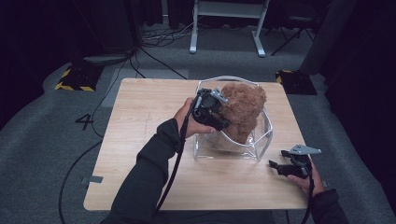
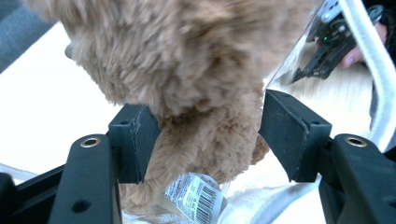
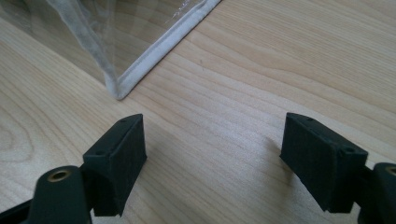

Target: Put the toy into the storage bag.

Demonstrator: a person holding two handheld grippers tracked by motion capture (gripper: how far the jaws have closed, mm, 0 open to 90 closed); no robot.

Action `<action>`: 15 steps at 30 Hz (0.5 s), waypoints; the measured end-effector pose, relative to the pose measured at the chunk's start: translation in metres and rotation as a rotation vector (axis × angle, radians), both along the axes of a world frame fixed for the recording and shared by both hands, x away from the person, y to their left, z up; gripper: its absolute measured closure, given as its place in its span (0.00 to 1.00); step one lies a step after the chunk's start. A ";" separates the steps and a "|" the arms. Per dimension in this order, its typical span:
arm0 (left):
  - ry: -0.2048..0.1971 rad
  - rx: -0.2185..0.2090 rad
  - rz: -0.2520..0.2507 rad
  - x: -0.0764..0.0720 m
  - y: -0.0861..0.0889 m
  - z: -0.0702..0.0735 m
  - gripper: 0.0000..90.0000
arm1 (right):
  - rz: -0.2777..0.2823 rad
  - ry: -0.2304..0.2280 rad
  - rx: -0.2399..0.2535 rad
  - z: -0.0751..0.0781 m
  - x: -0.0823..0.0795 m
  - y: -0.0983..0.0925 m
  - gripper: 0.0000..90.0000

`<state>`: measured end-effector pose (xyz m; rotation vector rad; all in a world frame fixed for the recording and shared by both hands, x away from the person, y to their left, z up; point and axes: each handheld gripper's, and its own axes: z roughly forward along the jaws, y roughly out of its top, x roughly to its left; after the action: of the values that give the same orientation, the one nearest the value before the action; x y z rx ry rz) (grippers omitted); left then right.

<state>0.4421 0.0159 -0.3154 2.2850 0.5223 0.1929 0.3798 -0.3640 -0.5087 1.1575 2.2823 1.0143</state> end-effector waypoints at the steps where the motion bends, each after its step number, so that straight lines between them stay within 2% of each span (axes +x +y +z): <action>1: -0.001 -0.008 0.006 -0.001 0.002 0.001 0.41 | 0.000 0.000 0.000 0.000 0.000 0.000 0.25; 11: -0.025 -0.041 0.033 -0.006 0.015 0.010 0.34 | 0.000 0.000 0.000 0.000 0.000 0.000 0.25; 15: -0.047 -0.047 0.046 -0.009 0.024 0.014 0.33 | 0.000 0.000 0.000 0.000 0.000 0.000 0.25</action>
<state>0.4328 0.0400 -0.3009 2.2185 0.5498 0.2541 0.3798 -0.3640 -0.5087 1.1577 2.2824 1.0143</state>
